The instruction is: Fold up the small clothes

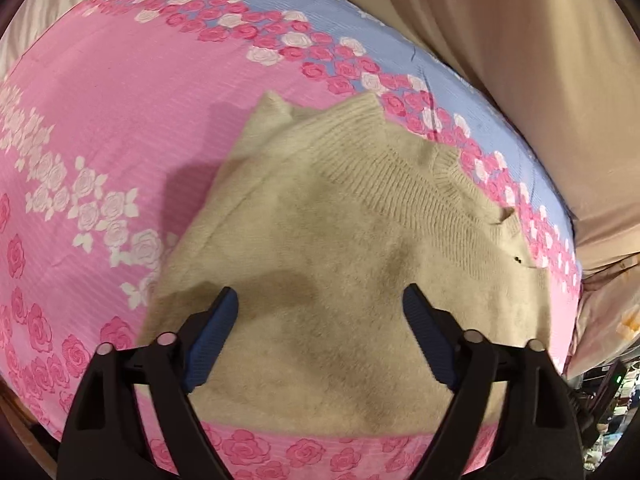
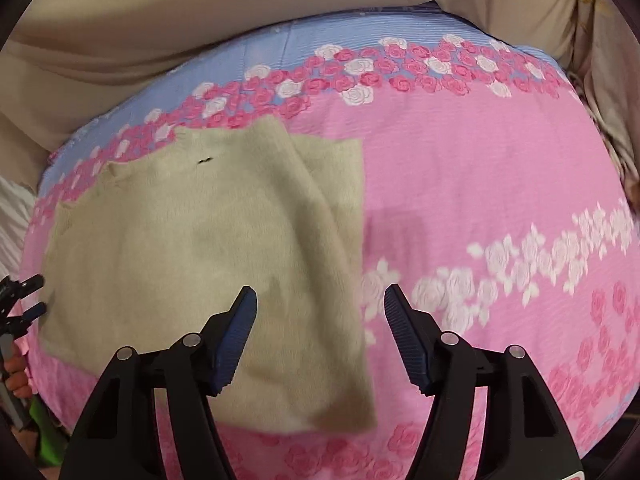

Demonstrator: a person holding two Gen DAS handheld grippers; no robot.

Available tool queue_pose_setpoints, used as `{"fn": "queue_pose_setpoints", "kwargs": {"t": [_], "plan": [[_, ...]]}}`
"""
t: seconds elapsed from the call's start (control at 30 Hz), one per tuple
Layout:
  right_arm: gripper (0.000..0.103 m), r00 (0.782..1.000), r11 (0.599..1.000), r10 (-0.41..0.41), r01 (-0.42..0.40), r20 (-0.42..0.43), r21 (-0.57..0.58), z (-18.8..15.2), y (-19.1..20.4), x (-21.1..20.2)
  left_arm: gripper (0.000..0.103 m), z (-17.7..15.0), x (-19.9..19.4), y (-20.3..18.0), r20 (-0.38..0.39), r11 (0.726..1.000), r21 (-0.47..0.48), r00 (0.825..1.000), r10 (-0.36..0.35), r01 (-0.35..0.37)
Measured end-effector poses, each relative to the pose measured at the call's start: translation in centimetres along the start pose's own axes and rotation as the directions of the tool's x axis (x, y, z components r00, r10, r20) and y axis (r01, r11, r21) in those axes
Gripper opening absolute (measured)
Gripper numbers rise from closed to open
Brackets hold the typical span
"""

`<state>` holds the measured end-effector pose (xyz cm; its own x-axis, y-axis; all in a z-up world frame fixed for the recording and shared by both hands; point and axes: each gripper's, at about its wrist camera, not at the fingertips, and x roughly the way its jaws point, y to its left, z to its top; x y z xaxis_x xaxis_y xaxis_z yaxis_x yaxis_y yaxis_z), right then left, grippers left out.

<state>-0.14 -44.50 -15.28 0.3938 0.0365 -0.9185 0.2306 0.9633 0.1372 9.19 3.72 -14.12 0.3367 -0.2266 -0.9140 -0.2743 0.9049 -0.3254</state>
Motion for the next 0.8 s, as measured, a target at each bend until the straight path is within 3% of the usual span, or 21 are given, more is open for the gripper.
{"fn": "queue_pose_setpoints", "kwargs": {"t": [0.13,0.2,0.3,0.4,0.43,0.57,0.6,0.7,0.77,0.8], "plan": [[0.056,0.996,0.999,-0.015,0.017,-0.09,0.027,0.7,-1.3,3.6,0.083,0.2,1.8,0.4,-0.026,0.999,-0.046,1.0,0.011,-0.013],[0.054,0.995,0.994,0.043,-0.034,-0.086,0.103,0.3,-2.4,4.2,0.083,0.3,1.7,0.9,-0.018,0.998,-0.063,1.0,-0.007,0.006],[0.057,0.997,0.99,0.036,-0.027,-0.066,0.136,-0.1,-2.8,3.0,0.083,-0.1,0.7,2.9,0.014,0.985,-0.134,0.994,-0.106,0.107],[0.058,0.999,0.997,-0.007,0.01,-0.035,0.081,-0.7,-2.0,1.4,0.083,-0.9,0.0,6.7,0.076,0.937,-0.26,0.972,-0.222,0.234],[0.058,1.0,0.998,-0.014,0.016,-0.027,0.063,-1.0,-1.6,0.7,0.083,-1.1,-0.3,7.5,0.094,0.929,-0.281,0.97,-0.224,0.242],[0.058,1.0,1.0,-0.01,0.01,0.002,0.022,-2.5,0.0,-1.5,0.084,-2.7,-2.7,9.6,0.23,0.912,-0.345,0.962,-0.146,0.221],[0.058,1.0,1.0,-0.019,0.019,0.007,0.007,-2.9,0.4,-1.8,0.086,-2.9,-2.8,9.7,0.233,0.914,-0.346,0.963,-0.134,0.211],[0.058,0.999,0.999,-0.048,0.048,-0.017,-0.009,-3.6,0.8,-1.1,0.087,-3.5,0.0,10.1,0.098,0.937,-0.338,0.993,-0.062,0.092],[0.058,0.998,0.998,-0.055,0.056,-0.037,0.012,-3.9,0.3,-0.7,0.088,-3.9,0.0,9.6,0.123,0.954,-0.289,0.991,-0.045,0.079],[0.058,0.998,0.998,-0.055,0.056,-0.04,0.025,-4.1,0.0,-0.7,0.087,-3.8,0.4,9.1,0.094,0.963,-0.266,0.995,-0.028,0.052]]}}
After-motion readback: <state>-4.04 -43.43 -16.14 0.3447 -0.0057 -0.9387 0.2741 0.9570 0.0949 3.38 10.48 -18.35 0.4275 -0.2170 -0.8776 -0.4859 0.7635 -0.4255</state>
